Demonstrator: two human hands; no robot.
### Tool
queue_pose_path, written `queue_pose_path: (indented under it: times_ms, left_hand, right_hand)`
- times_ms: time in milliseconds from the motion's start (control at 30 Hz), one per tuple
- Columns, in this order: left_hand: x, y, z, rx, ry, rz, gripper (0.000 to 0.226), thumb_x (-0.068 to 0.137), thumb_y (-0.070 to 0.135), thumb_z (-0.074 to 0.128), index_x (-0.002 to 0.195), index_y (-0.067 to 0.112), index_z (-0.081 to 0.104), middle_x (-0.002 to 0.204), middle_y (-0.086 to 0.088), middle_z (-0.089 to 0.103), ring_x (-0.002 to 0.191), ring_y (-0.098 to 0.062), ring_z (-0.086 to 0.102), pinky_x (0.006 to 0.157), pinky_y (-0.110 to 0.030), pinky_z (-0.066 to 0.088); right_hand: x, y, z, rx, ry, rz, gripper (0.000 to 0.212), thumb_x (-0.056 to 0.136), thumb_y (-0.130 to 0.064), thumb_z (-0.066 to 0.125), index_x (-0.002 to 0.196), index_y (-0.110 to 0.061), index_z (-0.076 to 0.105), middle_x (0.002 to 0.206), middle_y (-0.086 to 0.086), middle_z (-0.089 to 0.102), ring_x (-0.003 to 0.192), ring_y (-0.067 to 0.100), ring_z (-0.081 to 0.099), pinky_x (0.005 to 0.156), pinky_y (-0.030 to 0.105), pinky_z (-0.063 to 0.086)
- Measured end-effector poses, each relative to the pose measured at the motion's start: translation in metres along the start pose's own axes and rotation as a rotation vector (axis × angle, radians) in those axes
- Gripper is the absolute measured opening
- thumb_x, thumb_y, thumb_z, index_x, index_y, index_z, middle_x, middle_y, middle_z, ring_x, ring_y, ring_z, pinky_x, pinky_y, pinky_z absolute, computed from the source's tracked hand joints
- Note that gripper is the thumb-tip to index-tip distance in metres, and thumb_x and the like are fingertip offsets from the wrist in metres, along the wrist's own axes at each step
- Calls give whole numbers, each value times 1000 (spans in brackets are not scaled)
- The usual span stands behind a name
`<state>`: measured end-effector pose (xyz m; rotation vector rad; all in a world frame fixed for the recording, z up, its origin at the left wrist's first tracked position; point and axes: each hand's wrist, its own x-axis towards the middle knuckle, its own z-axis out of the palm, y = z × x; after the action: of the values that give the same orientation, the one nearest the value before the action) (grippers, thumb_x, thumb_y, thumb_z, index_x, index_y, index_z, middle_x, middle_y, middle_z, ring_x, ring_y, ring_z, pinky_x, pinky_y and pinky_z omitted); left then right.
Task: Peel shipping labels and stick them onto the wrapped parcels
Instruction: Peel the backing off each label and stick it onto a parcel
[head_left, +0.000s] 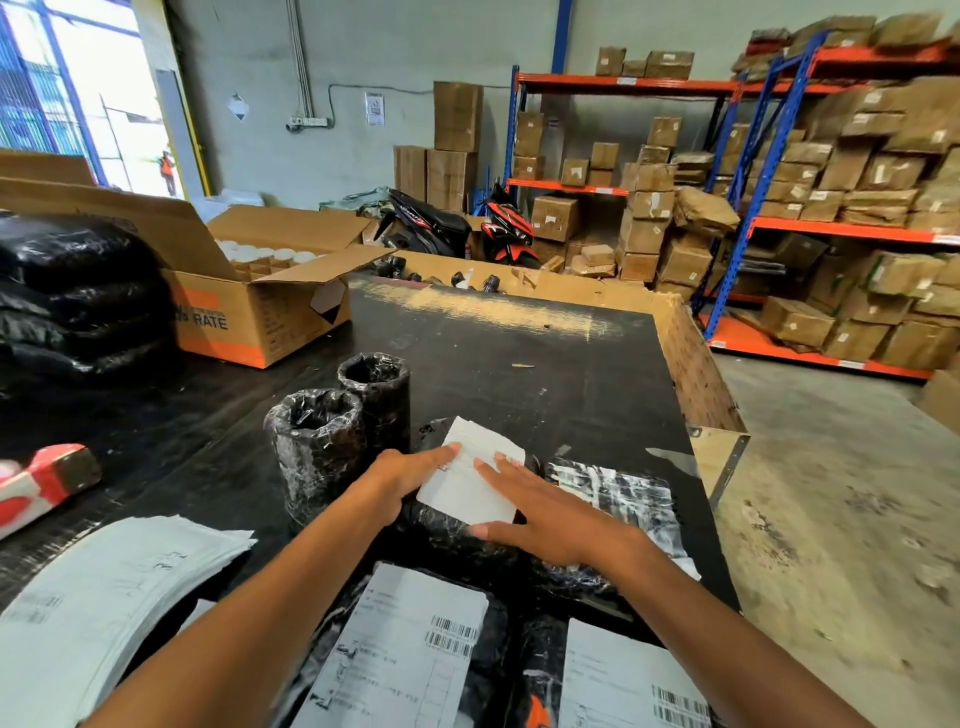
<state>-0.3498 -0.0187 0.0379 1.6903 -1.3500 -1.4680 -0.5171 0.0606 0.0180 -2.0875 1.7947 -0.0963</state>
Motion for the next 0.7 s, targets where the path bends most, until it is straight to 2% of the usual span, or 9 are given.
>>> queue_pose_path:
  times_ms: [200, 233, 300, 333, 367, 433, 533, 633, 700]
  left_hand:
    - [-19, 8, 6, 187, 210, 233, 83, 67, 55, 77, 121, -1, 49, 121, -12, 58, 106, -30, 59, 75, -34, 49]
    - [-25, 8, 3, 207, 231, 277, 83, 67, 55, 77, 120, 0, 47, 119, -12, 57, 106, -30, 58, 74, -34, 48]
    - [-36, 6, -7, 195, 228, 349, 79, 68, 54, 77, 118, 1, 45, 115, -12, 55, 100, -28, 57, 68, -33, 45]
    - [-42, 5, -15, 150, 200, 362, 76, 68, 54, 77, 114, 2, 47, 112, -11, 56, 95, -25, 57, 65, -32, 45]
    - [-46, 3, -22, 64, 144, 359, 73, 66, 54, 79, 110, 4, 48, 110, -10, 59, 92, -23, 59, 65, -33, 48]
    - [-54, -2, -38, -138, -27, 316, 69, 59, 55, 81, 100, 7, 53, 104, -11, 68, 91, -26, 66, 78, -42, 56]
    - [-68, -16, -66, -238, -241, 282, 64, 58, 58, 82, 82, 3, 59, 93, -15, 74, 86, -30, 70, 88, -44, 54]
    - [-81, -30, -93, -86, -261, 336, 71, 48, 74, 76, 68, 16, 42, 66, -10, 52, 64, -24, 51, 67, -33, 39]
    - [-87, -41, -101, 58, -182, 403, 66, 65, 71, 68, 57, 19, 27, 53, -3, 31, 54, -19, 35, 57, -32, 25]
  right_hand:
    - [-16, -20, -9, 431, 177, 48, 70, 91, -56, 45, 151, -34, 17, 160, -10, 16, 146, 9, 16, 118, 41, 23]
    - [-22, -27, -10, 512, 231, 81, 65, 93, -53, 45, 150, -32, 22, 157, -10, 24, 144, 11, 23, 116, 38, 28]
    - [-32, -40, -11, 640, 369, 136, 53, 96, -46, 45, 145, -30, 32, 142, -14, 44, 130, 8, 45, 101, 20, 41]
    - [-37, -48, -12, 694, 427, 168, 52, 96, -45, 45, 144, -28, 32, 138, -16, 47, 123, 6, 50, 93, 15, 42]
    - [-43, -55, -13, 739, 469, 201, 61, 94, -48, 46, 148, -27, 25, 141, -14, 44, 124, 8, 50, 91, 17, 41]
    - [-52, -68, -11, 824, 504, 253, 81, 90, -53, 50, 153, -28, 6, 148, -9, 37, 129, 15, 45, 93, 26, 40]
    - [-66, -92, -3, 996, 556, 292, 92, 82, -59, 59, 152, -36, 4, 150, -11, 35, 132, 18, 43, 106, 37, 39]
    - [-80, -117, 8, 973, 575, 352, 91, 75, -66, 61, 149, -33, 20, 149, -11, 40, 131, 18, 45, 109, 41, 37]
    - [-91, -129, 17, 929, 579, 376, 51, 86, -55, 57, 128, -32, 40, 126, -21, 54, 110, 9, 52, 97, 30, 40]
